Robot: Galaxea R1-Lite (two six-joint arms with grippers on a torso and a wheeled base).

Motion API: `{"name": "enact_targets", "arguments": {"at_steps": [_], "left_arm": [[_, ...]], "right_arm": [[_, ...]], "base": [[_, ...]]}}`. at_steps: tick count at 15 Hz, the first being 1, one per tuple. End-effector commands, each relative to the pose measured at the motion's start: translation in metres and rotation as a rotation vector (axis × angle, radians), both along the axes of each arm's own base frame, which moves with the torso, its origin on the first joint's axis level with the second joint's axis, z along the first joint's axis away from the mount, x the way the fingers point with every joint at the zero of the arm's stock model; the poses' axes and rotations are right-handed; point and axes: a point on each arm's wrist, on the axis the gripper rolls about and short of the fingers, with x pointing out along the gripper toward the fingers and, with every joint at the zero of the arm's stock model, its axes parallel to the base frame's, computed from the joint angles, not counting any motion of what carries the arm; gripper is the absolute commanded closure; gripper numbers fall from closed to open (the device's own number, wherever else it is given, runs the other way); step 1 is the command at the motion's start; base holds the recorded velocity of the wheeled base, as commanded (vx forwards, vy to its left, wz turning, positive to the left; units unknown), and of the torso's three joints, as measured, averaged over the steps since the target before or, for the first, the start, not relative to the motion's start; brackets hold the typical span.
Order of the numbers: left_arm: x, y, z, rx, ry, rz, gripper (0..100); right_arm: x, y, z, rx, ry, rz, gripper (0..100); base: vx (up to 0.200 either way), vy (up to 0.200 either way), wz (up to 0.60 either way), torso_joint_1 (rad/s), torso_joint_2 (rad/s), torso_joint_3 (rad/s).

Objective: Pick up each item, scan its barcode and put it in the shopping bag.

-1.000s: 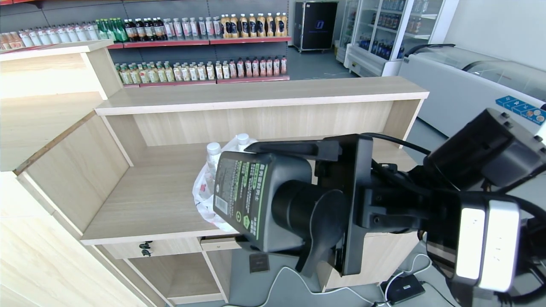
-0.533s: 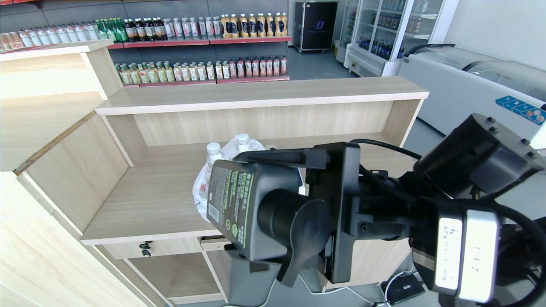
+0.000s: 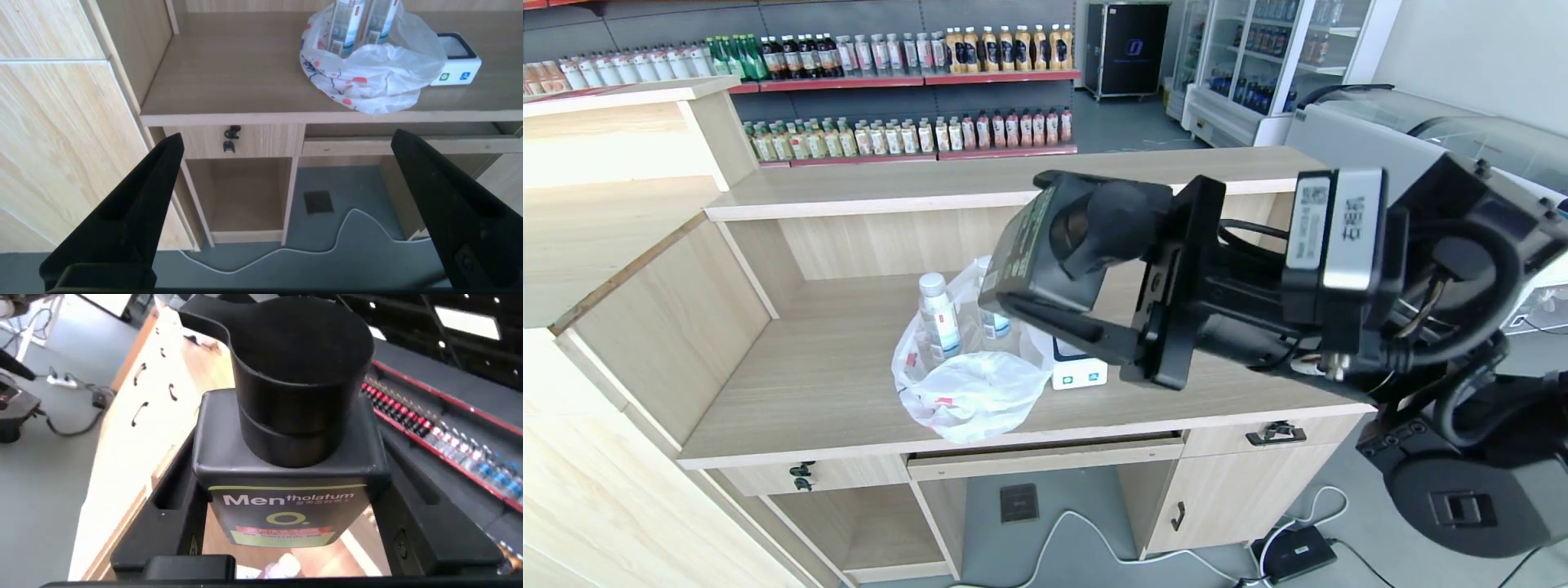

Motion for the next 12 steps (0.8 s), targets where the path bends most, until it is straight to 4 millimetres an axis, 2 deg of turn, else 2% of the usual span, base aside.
{"name": "enact_targets", "arguments": {"at_steps": [1,2,3,4,6,7,9,12], "left_arm": [[0.000,0.000,0.000,-0.001,0.000,0.001,0],[0.000,0.000,0.000,-0.001,0.000,0.001,0],[0.000,0.000,0.000,-0.001,0.000,0.001,0],[0.000,0.000,0.000,-0.001,0.000,0.001,0],[0.000,0.000,0.000,-0.001,0.000,0.001,0],[0.000,0.000,0.000,-0.001,0.000,0.001,0],[0.000,0.000,0.000,-0.001,0.000,0.001,0],[0.000,0.000,0.000,-0.001,0.000,0.001,0]], "right_arm": [[0.031,-0.066,0.037,0.170,0.200,-0.340,100],[0.031,-0.066,0.037,0.170,0.200,-0.340,100],[0.051,-0.132,0.041,0.256,0.414,-0.618,100],[0.062,-0.173,0.035,0.302,0.542,-0.742,100],[0.074,-0.233,0.021,0.402,0.721,-0.912,100],[0.080,-0.255,0.015,0.443,0.774,-0.972,100],[0.088,-0.287,-0.003,0.509,0.878,-1.054,100],[0.086,-0.294,-0.021,0.502,0.933,-1.096,100]], "base": [[0.000,0.000,0.00,0.000,0.00,0.000],[0.000,0.000,0.00,0.000,0.00,0.000],[0.000,0.000,0.00,0.000,0.00,0.000],[0.000,0.000,0.00,0.000,0.00,0.000],[0.000,0.000,0.00,0.000,0.00,0.000],[0.000,0.000,0.00,0.000,0.00,0.000],[0.000,0.000,0.00,0.000,0.00,0.000],[0.000,0.000,0.00,0.000,0.00,0.000]]}}
